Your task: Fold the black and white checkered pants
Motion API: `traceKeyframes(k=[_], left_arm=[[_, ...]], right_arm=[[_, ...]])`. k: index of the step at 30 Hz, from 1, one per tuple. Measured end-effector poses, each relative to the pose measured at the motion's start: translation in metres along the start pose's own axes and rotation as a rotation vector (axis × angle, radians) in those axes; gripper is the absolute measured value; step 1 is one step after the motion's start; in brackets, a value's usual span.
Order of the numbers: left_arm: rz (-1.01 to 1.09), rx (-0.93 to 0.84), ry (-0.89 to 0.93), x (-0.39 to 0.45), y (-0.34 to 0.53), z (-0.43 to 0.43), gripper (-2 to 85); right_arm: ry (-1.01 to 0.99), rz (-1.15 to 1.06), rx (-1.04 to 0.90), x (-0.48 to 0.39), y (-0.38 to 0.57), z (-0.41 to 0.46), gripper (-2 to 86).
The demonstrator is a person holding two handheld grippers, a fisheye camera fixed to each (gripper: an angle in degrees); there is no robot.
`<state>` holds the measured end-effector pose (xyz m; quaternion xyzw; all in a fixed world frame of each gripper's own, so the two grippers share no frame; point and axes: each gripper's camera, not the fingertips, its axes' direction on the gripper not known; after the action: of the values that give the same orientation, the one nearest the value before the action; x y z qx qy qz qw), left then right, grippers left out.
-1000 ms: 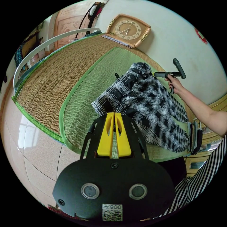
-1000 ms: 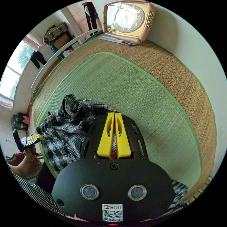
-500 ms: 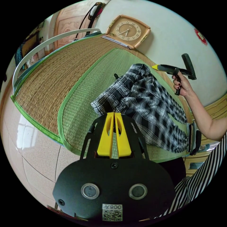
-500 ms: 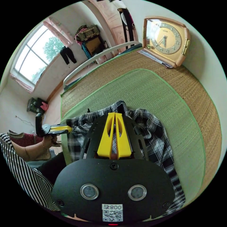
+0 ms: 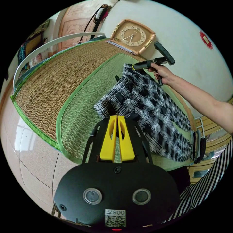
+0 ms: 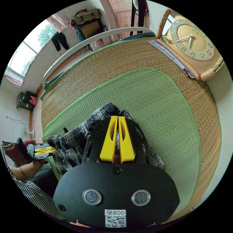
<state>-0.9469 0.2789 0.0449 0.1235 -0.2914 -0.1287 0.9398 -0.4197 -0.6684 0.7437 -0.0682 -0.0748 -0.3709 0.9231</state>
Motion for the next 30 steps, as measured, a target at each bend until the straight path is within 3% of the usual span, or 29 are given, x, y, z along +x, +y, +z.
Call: traceKeyframes(k=[11, 17, 21, 24, 30], left_arm=[[0.006, -0.018, -0.066, 0.033, -0.002, -0.009, 0.2], [0.013, 0.041, -0.067, 0.063, -0.001, -0.026, 0.2], [0.104, -0.012, -0.026, 0.101, -0.006, -0.018, 0.1], [0.116, -0.103, -0.065, 0.114, -0.011, 0.0, 0.1], [0.074, -0.126, -0.076, 0.148, -0.021, -0.005, 0.1]], right_arm=[[-0.032, -0.008, 0.025, 0.027, 0.026, -0.036, 0.1], [0.01, 0.07, 0.125, 0.071, 0.137, -0.084, 0.1], [0.075, 0.25, 0.047, 0.111, 0.237, -0.071, 0.1], [0.065, 0.333, -0.032, 0.136, 0.279, -0.049, 0.1], [0.067, 0.401, 0.034, 0.159, 0.316, -0.059, 0.1]])
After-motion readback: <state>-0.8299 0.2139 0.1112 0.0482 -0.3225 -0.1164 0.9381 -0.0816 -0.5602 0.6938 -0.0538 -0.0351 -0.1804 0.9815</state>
